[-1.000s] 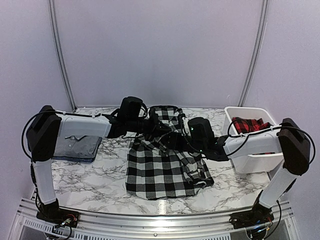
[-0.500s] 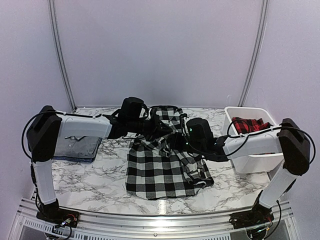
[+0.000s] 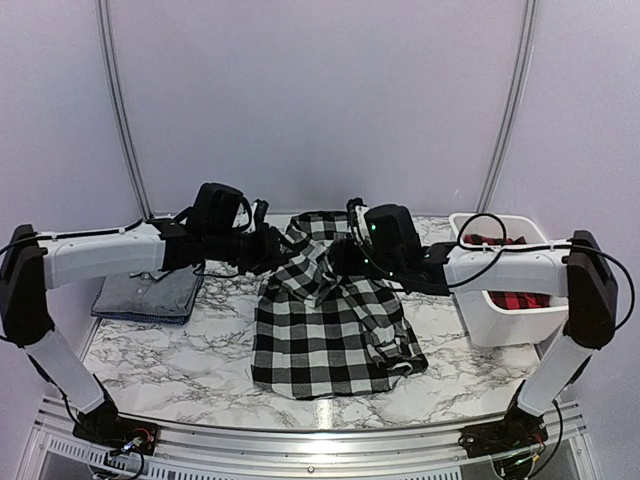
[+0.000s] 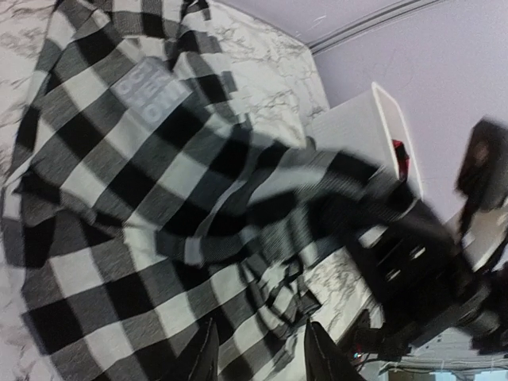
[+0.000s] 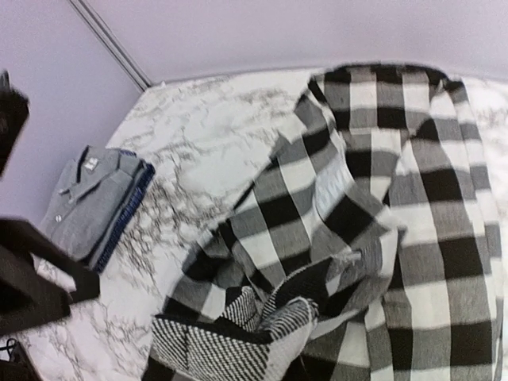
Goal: Fold and stack the long sleeve shirts
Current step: Pass from the left arm to the right, then pick up the shirt from the center of the board.
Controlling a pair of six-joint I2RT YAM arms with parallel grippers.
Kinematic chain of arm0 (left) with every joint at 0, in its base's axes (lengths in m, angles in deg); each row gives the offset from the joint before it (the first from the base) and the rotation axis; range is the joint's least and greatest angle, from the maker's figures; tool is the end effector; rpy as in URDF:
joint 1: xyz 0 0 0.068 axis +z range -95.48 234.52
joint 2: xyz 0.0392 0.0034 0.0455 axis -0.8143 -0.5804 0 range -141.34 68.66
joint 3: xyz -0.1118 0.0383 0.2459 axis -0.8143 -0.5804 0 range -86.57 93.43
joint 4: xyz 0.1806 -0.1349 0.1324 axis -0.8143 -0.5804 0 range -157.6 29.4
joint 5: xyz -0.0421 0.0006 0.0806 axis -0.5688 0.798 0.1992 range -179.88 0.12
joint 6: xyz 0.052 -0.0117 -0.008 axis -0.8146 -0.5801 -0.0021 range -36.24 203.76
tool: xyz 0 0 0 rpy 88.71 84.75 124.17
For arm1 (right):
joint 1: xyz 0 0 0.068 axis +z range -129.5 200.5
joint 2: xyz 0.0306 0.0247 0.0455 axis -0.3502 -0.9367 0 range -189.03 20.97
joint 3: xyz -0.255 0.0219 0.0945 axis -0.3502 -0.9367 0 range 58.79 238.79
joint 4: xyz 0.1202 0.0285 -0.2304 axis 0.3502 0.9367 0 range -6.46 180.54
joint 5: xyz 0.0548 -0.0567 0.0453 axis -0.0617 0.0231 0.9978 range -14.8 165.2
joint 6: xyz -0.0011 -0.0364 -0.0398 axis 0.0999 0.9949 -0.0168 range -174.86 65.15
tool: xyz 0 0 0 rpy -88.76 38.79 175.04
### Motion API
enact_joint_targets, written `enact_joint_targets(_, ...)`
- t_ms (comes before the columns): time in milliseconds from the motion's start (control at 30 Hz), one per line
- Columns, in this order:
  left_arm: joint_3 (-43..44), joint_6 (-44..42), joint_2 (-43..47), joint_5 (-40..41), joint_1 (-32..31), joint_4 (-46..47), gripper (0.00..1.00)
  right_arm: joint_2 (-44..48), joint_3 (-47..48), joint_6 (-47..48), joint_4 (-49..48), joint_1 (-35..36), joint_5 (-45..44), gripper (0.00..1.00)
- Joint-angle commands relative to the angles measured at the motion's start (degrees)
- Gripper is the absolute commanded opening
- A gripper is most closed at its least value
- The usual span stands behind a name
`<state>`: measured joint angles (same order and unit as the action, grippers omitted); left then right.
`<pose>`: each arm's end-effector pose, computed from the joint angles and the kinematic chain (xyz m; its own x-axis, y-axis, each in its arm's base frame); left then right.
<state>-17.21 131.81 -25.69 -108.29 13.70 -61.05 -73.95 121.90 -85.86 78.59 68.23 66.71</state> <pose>0.2837 -0.2600 0.2813 -0.8391 -0.2076 -0.5027 0.3171 0.5642 -0.7623 0.2595 0.2776 0.2491 -0.5919 0.1062 -0.7990 -0.3947 0.8261 0.4022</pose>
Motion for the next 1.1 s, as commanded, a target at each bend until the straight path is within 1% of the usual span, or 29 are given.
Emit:
enact_joint_targets(0,-10.7,-4.8,5.7,5.5,-0.2,-9.4,0.38,-4.0,10.2,7.4,3.9,-2.2,3.6,0.0)
enact_joint_targets(167,-21.2,-4.1,11.2,6.0,-0.3,-11.4,0.35,-9.9,23.6,13.5,9.1,-5.1,7.8,0.0)
enact_joint_targets(233,-24.2,-4.0,12.6,5.8,-0.4,-12.2,0.34,-12.3,28.7,15.5,10.9,-6.4,10.8,0.0)
enact_joint_targets(367,-28.9,-4.0,14.9,5.6,-1.3,-13.7,0.3,-16.0,37.8,20.0,12.8,-7.9,14.0,0.0)
enact_joint_targets(467,-31.2,-4.3,15.7,5.2,-2.6,-14.7,0.28,-18.6,44.4,23.2,14.3,-8.1,14.4,0.0)
enact_joint_targets(700,-31.6,-3.9,12.9,4.4,-6.7,-14.5,0.23,-22.2,54.3,26.7,15.8,-8.2,14.2,0.0)
enact_joint_targets(833,-30.6,-3.8,10.5,3.3,-7.9,-13.1,0.23,-22.7,56.3,27.5,15.3,-8.3,14.3,0.0)
enact_joint_targets(933,-30.3,-3.0,9.7,1.8,-8.7,-11.4,0.25,-23.4,58.2,28.0,15.9,-8.3,14.1,0.0)
enact_joint_targets(1067,-30.7,-1.5,9.0,-0.1,-9.2,-9.3,0.25,-24.4,60.7,28.8,16.6,-8.4,13.9,0.0)
